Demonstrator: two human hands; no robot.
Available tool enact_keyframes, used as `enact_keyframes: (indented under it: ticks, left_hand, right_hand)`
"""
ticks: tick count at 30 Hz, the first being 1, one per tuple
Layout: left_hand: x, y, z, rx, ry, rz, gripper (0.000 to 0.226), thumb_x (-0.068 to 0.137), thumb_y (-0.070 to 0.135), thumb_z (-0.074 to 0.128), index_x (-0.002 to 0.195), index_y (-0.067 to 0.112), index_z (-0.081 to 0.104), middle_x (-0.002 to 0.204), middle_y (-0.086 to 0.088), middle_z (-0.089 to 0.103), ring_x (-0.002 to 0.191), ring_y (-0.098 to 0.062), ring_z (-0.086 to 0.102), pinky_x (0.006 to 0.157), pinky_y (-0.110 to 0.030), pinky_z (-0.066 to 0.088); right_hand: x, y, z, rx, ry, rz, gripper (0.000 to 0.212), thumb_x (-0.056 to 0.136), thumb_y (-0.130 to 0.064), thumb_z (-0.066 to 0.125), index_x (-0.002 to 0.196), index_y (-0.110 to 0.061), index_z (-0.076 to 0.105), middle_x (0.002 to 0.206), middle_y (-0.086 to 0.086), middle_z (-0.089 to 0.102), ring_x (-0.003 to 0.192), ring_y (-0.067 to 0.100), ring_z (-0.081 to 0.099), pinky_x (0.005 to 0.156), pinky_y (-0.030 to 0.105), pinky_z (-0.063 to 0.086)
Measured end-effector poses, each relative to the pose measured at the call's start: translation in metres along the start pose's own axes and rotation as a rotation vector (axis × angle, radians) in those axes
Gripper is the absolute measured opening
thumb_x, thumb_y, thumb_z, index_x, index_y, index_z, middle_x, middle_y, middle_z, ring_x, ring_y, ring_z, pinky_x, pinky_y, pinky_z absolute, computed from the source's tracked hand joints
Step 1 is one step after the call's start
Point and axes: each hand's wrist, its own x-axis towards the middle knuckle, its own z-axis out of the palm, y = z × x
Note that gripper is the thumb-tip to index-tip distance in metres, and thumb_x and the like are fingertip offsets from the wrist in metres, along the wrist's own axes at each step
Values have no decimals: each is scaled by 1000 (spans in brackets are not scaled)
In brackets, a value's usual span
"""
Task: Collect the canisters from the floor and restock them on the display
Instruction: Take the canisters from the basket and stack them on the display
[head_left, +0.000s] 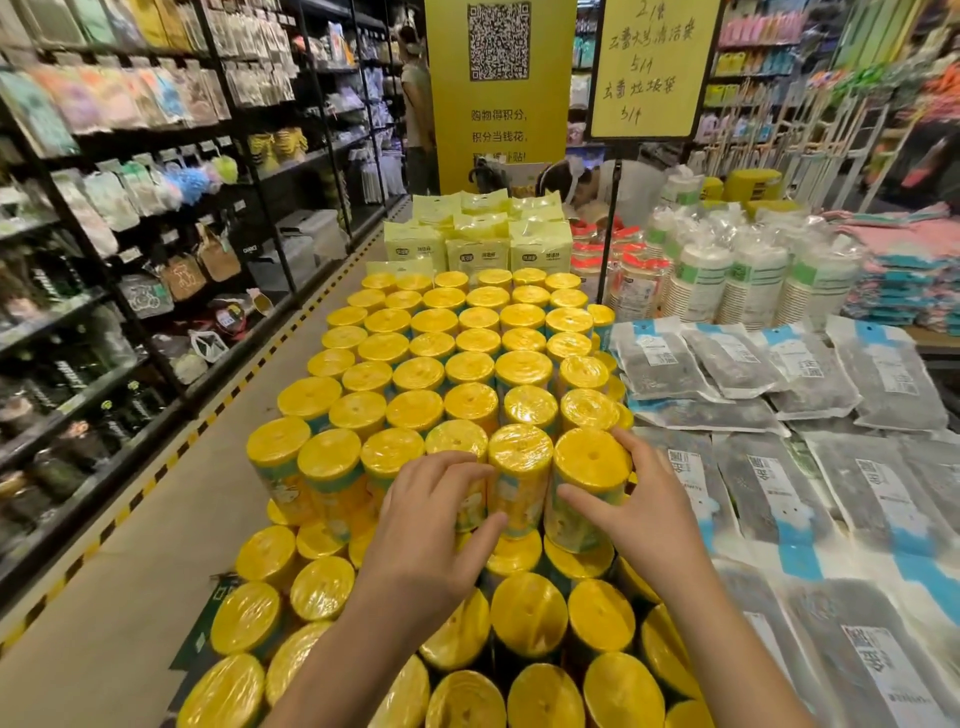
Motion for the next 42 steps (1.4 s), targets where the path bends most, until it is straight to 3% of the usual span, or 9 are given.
enact_keyframes:
  ticks: [4,7,12,16,20,25,30,34,42]
  left_hand:
    - [1,-2,-4,0,-12,18,47,93,51,64,135,34,53,137,16,47,132,-5,37,106,-26,34]
    - [5,-4,-15,47,-47,7,52,94,51,62,140,33,49,143,14,43,136,-8,32,110,-28,33]
    - [-4,-7,-46,233,-103,8,54,95,50,60,143,29,47,149,5,39,141,-18,30,114,-36,29]
    - [-32,-16,-68,411,-119,-55,49,90,46,65,132,23,55,140,-3,48,134,-28,40,113,-48,36]
    - [-78,-28,-89,508,-134,-239,45,86,45,68,121,18,60,131,-8,53,123,-34,49,104,-47,42]
    - [-164,-33,-119,589,-162,-584,51,95,42,57,140,21,44,147,-3,34,139,-29,29,116,-43,21]
    - [-269,-32,-138,648,-191,-917,54,96,45,57,142,22,42,149,-4,35,140,-27,29,118,-42,23]
    - [-345,-35,-155,645,-171,-1117,60,95,49,57,146,22,41,152,-4,34,141,-27,28,118,-42,25]
    - [-457,-82,-187,545,-96,-1292,54,89,47,62,136,23,51,141,-1,45,132,-25,39,108,-37,37]
  right_hand:
    - [0,-10,-5,-168,-24,-45,102,73,-63,79,155,-27,30,154,-4,36,142,19,36,113,45,40]
    - [0,-32,-12,-410,-8,-226,98,74,-70,69,154,-24,34,155,0,34,145,24,33,115,49,37]
    - [-14,-93,-6,-582,-270,-519,75,85,-54,71,149,-27,44,149,-4,44,141,20,36,114,38,34]
    - [-37,-125,28,-620,-353,-708,67,84,-46,73,144,-25,51,137,-1,54,130,24,48,103,39,44]
    - [-61,-141,68,-563,-454,-888,61,79,-38,74,135,-21,59,128,4,61,119,28,58,92,40,53]
    - [-110,-175,126,-444,-670,-1092,61,74,-41,68,130,-19,61,126,5,63,116,32,60,88,43,55]
    - [-181,-207,178,-382,-864,-1272,54,74,-38,64,122,-14,63,112,9,63,105,36,61,80,42,54]
    - [-238,-228,214,-375,-1008,-1401,64,91,-43,62,149,-23,43,143,2,47,135,26,42,107,39,40]
    - [-328,-255,294,-370,-1137,-1466,61,94,-43,62,148,-21,44,146,1,45,135,25,43,109,36,37]
